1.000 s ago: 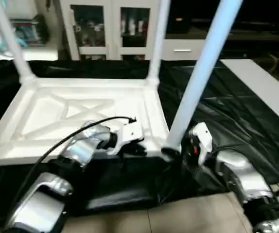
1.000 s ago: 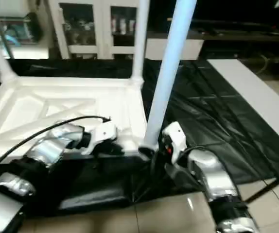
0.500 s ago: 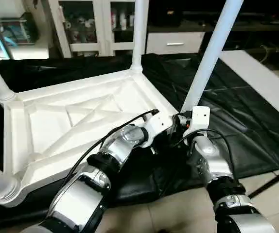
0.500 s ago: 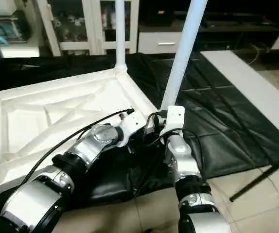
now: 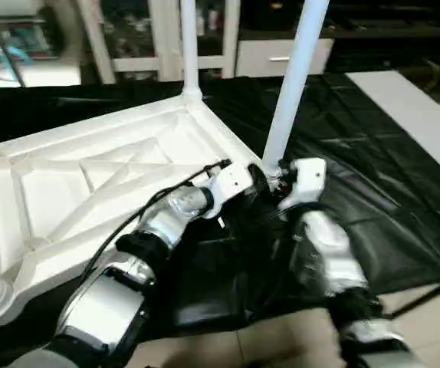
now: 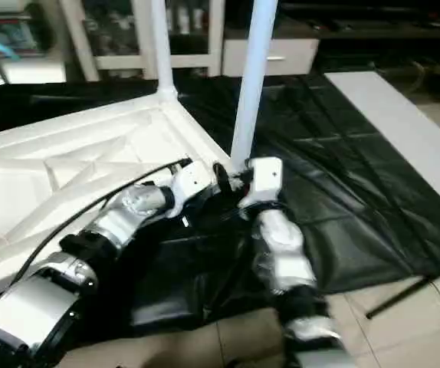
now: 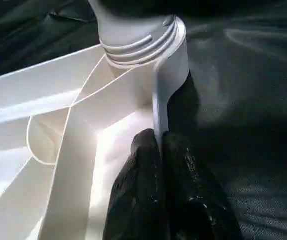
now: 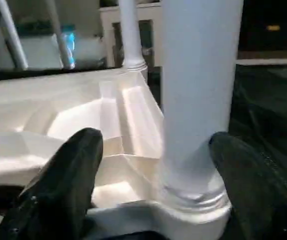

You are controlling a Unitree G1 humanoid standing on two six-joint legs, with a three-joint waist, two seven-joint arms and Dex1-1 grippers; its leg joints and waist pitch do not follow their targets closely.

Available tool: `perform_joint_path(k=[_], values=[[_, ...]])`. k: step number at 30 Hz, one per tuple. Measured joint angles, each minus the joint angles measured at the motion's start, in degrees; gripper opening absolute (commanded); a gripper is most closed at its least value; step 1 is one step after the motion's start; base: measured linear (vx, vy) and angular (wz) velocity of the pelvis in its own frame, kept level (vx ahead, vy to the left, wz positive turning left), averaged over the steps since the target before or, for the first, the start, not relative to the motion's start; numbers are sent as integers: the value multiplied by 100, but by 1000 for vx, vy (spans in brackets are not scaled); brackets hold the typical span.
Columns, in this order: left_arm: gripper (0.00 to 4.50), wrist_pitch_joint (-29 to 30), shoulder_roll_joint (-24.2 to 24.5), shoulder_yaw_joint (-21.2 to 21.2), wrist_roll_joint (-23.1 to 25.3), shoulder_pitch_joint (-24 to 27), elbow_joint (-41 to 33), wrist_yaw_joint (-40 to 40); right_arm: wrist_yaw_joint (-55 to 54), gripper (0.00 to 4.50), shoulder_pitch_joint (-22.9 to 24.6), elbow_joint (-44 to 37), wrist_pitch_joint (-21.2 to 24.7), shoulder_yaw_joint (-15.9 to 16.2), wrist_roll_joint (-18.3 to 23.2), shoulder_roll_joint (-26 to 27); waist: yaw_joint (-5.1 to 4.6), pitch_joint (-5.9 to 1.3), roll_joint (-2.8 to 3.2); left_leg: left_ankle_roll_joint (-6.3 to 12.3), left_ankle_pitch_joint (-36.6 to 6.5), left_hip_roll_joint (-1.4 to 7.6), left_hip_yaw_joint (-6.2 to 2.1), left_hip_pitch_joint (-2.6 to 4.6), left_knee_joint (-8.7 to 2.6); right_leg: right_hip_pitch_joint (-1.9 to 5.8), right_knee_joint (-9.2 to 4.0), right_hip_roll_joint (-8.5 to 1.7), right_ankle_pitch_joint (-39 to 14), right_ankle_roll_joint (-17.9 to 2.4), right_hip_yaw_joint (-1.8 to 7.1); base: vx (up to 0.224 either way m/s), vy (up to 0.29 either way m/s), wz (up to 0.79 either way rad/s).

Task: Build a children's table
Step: Rotate leg to tighten

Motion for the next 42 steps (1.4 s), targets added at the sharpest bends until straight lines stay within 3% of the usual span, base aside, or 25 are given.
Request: perform_joint_path(k=[6,10,14,21,28,42], values=[[0,254,321,0,-419,232,-365,-1579,1662,442,791,-1251,627,297,66,-1408,141,-2,0,-38,-19,17,9,57,4,71,-3,1,-4,3,5,0,0,0],[0,300,578,-141,-488,344,-646,-2587,2444,442,1102,-1778,968,530,194,-1904,144,-2,2,-41,-20,19,6,121,1,145,-12,1,-34,50,4,0,0,0],[0,291,805,-371,-511,505,-1029,-3327,3114,442,1221,-2037,1244,626,329,-2294,149,-8,-3,-43,-20,18,7,123,3,166,-17,-2,-35,52,15,0,0,0],[0,361,915,-519,-508,571,-1281,-3645,3581,442,1160,-2010,1489,966,237,-2424,150,-12,-7,-43,-20,19,6,120,3,193,-17,-2,-50,67,24,0,0,0],[0,545,1014,-543,-505,674,-1596,-3893,3783,442,678,-1472,1473,1177,-39,-2475,140,-17,-15,-44,-19,20,4,117,2,196,-7,-3,-66,64,23,0,0,0],[0,786,1104,-586,-504,741,-1865,-3962,4311,308,508,-1115,1499,1185,91,-2386,122,-21,-21,-44,-20,24,3,119,-3,196,-3,-1,-67,50,18,0,0,0]])
